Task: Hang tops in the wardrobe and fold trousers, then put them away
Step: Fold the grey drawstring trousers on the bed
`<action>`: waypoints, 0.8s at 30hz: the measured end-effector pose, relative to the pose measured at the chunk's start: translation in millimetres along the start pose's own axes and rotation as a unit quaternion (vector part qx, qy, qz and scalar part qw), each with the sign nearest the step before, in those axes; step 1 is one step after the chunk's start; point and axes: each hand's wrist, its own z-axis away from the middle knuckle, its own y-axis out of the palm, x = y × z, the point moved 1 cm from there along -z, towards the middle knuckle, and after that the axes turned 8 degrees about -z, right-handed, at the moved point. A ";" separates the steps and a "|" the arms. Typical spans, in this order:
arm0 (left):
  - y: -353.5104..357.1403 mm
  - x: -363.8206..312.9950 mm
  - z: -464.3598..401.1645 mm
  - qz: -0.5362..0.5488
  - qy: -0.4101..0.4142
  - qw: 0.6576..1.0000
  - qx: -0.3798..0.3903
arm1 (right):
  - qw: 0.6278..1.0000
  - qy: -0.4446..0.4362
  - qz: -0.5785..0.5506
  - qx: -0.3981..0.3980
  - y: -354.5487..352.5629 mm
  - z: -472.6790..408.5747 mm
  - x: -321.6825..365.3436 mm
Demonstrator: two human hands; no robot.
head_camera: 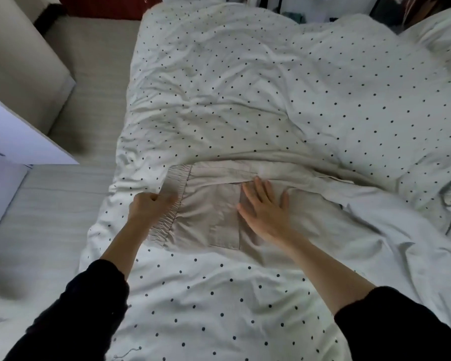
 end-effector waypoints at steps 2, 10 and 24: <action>-9.0 -21.3 13.2 -0.048 0.014 0.997 -0.055 | 0.994 -0.022 -0.105 -0.021 -17.2 13.1 -3.3; -11.9 -151.1 96.7 -0.124 0.161 0.965 -0.167 | 0.805 0.117 -0.571 -0.112 -94.8 81.2 -51.5; 242.9 -242.5 232.5 -0.367 0.247 0.883 0.159 | 0.680 0.202 -0.703 -0.060 -130.5 157.1 -250.5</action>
